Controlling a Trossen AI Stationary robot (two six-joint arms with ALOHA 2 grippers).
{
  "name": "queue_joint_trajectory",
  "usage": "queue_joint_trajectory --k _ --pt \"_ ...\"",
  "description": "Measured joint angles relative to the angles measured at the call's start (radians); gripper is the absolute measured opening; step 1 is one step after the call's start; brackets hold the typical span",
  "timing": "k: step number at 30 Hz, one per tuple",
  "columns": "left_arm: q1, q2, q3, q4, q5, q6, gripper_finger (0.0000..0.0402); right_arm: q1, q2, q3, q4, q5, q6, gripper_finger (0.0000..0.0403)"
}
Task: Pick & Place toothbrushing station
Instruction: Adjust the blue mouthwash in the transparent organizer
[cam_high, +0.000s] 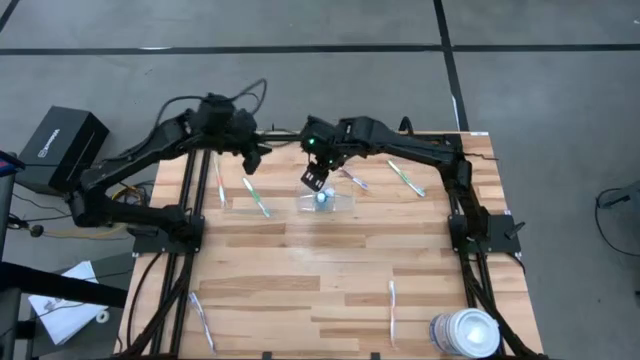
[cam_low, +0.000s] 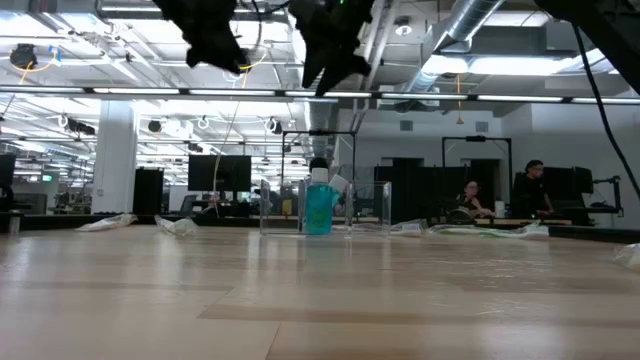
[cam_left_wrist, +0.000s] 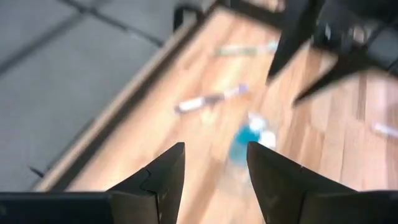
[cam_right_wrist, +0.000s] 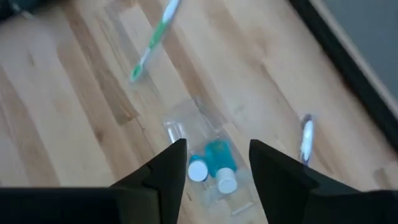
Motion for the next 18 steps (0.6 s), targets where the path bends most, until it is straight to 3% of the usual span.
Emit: queue_joint_trajectory --k 4,9,18 --pt "-0.001 0.085 -0.001 -0.026 0.042 0.065 0.0167 -0.017 0.0 0.096 -0.052 0.024 -0.009 0.0165" --pt "-0.02 0.192 -0.001 -0.016 0.071 0.126 0.0156 -0.035 -0.067 0.075 -0.052 0.059 -0.017 0.0168" --pt "-0.083 0.345 -0.001 0.051 0.156 0.159 0.0019 -0.091 -0.179 0.075 -0.103 0.115 -0.042 0.0167"
